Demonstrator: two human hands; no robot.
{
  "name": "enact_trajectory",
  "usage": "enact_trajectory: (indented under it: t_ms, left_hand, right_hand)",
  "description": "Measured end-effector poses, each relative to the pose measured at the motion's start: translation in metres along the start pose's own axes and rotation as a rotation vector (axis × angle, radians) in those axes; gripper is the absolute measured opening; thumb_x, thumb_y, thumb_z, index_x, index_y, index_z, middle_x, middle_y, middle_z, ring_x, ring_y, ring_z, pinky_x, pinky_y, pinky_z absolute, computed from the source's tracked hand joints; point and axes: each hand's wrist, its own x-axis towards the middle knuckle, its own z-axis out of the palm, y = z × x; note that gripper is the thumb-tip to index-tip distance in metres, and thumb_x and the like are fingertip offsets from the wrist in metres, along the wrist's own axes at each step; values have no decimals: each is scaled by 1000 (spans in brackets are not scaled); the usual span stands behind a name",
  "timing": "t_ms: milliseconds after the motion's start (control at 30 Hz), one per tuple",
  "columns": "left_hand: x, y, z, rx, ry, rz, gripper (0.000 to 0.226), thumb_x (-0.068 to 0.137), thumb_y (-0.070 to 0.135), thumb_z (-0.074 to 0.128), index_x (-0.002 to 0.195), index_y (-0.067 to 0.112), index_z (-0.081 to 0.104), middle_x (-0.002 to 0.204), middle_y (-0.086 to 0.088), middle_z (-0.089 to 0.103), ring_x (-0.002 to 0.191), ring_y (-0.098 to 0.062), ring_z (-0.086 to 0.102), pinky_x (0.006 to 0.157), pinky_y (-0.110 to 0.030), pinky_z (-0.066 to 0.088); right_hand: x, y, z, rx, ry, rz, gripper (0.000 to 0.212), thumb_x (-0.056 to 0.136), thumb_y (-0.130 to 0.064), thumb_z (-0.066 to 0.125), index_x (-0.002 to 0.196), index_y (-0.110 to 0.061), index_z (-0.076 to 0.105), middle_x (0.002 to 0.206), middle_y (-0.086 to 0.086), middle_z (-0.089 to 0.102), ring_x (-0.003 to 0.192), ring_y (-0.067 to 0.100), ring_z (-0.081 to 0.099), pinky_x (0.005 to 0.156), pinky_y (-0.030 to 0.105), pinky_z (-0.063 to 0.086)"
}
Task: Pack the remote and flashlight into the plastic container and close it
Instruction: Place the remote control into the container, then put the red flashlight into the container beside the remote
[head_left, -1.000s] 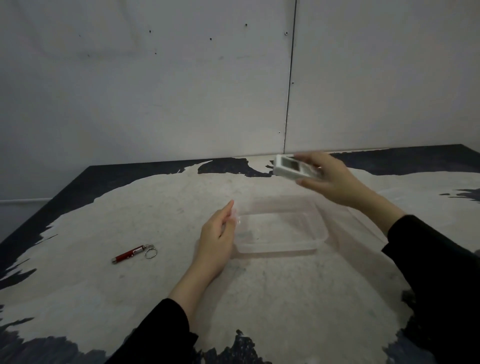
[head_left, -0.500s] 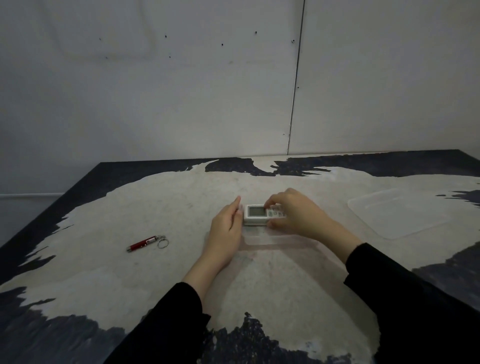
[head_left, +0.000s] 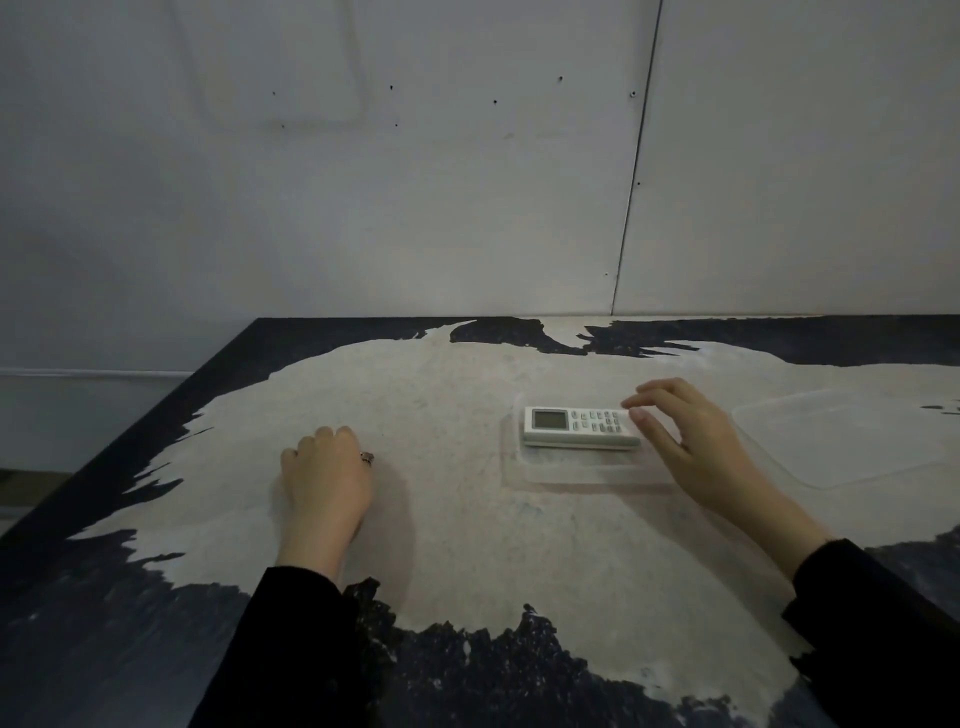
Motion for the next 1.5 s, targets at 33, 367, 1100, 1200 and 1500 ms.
enact_trajectory:
  t_ms: [33, 367, 1100, 1200, 1500]
  left_hand:
    - [1, -2, 0, -24, 3, -2, 24, 90, 18, 45, 104, 6, 60, 108, -15, 62, 100, -32, 56, 87, -40, 41]
    - [-11, 12, -10, -387, 212, 73, 6, 86, 19, 59, 88, 16, 54, 84, -6, 71, 79, -28, 64, 85, -40, 46]
    - [-32, 147, -26, -594, -159, 556, 10, 75, 14, 70, 84, 13, 73, 93, -10, 71, 83, -25, 63, 81, -37, 53]
    - [-26, 159, -23, -452, -223, 551, 11, 73, 15, 70, 83, 17, 76, 96, -11, 72, 90, -29, 65, 83, -40, 54]
    - [-17, 168, -26, -300, -305, 604, 16, 79, 14, 62, 89, 21, 72, 107, -8, 68, 94, -28, 64, 83, -37, 54]
  right_hand:
    - [-1, 0, -1, 16, 12, 3, 28, 95, -31, 43, 103, -15, 64, 107, 3, 57, 99, 12, 51, 86, 25, 34]
    - [-8, 7, 6, 73, 15, 93, 14, 91, -16, 52, 101, -20, 62, 103, 1, 59, 98, 16, 54, 84, 26, 35]
    - [-4, -15, 3, -71, -42, -14, 10, 82, -12, 63, 86, -20, 66, 81, 0, 73, 76, 19, 66, 87, 38, 45]
    - [-4, -11, 3, -126, -87, 49, 10, 84, -17, 60, 87, -24, 67, 87, -2, 74, 86, 22, 66, 96, 39, 30]
    - [-1, -5, 1, 1, -31, 123, 20, 89, -13, 52, 93, -25, 67, 84, -4, 74, 86, 17, 66, 106, 40, 26]
